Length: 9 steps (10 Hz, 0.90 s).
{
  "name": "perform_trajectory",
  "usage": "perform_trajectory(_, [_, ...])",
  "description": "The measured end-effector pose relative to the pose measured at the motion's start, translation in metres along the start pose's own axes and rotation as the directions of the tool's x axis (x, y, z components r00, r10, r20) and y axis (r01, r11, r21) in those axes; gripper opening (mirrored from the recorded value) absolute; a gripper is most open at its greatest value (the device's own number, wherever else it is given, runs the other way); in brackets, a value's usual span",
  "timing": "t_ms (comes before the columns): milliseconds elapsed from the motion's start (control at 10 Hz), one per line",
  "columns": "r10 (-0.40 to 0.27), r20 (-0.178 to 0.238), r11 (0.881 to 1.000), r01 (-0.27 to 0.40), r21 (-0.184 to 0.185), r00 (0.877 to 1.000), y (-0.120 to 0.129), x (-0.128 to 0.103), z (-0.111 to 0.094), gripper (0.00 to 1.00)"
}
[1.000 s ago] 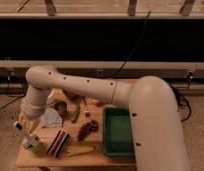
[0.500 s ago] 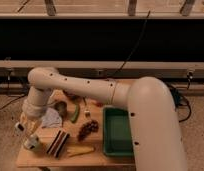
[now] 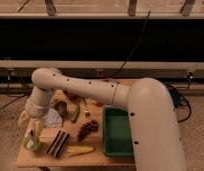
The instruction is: Place brush in plastic cup
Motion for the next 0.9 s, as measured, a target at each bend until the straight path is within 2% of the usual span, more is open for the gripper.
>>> perform_trajectory(900, [0.004, -0.004, 1.0, -0.004, -0.001, 1.0, 0.0, 0.0005, -0.0016, 0.61])
